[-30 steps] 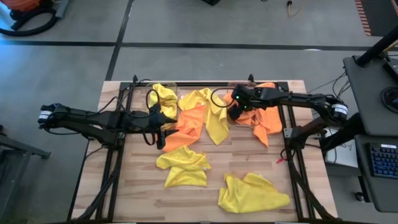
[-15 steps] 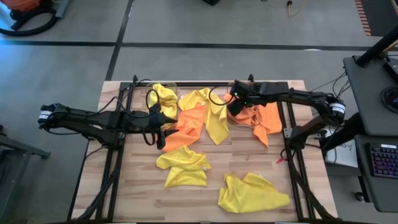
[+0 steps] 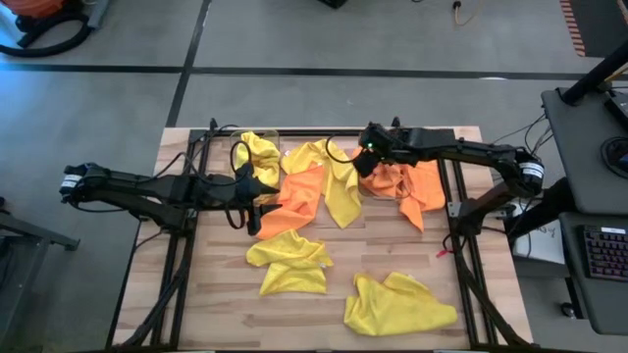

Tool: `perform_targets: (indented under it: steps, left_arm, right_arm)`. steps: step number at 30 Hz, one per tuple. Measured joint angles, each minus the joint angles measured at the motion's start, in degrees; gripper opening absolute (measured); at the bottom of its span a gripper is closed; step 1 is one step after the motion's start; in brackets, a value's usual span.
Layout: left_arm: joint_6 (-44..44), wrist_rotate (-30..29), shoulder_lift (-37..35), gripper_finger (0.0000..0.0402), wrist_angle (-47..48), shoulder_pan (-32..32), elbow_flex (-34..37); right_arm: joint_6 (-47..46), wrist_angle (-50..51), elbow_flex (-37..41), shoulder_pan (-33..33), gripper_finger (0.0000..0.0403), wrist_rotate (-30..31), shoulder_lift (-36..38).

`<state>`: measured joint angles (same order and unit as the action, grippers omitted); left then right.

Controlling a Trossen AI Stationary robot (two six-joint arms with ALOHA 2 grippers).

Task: Sort microfiber towel by color & place in baskets
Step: Put the orange microfiber cloth into the right transparent bin

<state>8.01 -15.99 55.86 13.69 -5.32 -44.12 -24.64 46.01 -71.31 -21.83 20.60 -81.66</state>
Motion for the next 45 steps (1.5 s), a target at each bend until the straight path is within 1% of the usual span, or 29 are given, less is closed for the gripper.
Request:
perform_targets:
  steps: [4, 12, 16, 19, 28, 33, 38, 45]
  left_arm:
    - [0.0, 0.0, 0.0, 0.0177, 0.0, 0.0, 0.0]
    - [0.0, 0.02, 0.0, 0.0177, 0.02, 0.0, 0.0]
    - [0.0, 0.0, 0.0, 0.0177, 0.04, 0.0, 0.0]
    - [0.0, 0.0, 0.0, 0.0177, 0.06, 0.0, 0.0]
    - [-0.02, 0.0, 0.0, 0.0177, 0.04, 0.02, 0.0]
    - [-0.02, 0.0, 0.0, 0.0177, 0.07, 0.0, 0.0]
    - [-0.02, 0.0, 0.0, 0.0177, 0.06, 0.0, 0.0]
    - [-0.02, 0.01, 0.0, 0.0177, 0.07, 0.0, 0.0]
  right_arm:
    - [1.46, -4.33, 0.07, 0.65, 0.0217, -0.22, -3.12]
    - [2.41, -4.72, -2.04, 0.73, 0.0217, 0.04, -12.41]
    - [2.37, -4.73, -3.24, 0.71, 0.0211, 1.56, -14.77]
    - [2.17, -4.8, -3.57, 0.71, 0.019, 2.57, -14.97]
    - [0.31, -4.8, -3.6, 0.71, 0.0085, 3.39, -14.69]
    - [0.54, -4.55, -3.55, 0.69, 0.004, 3.32, -16.06]
    - [2.18, -4.61, -3.54, 0.71, 0.0012, 3.62, -16.35]
    - [2.59, -2.74, -3.51, 0.71, 0.0009, 6.56, -14.22]
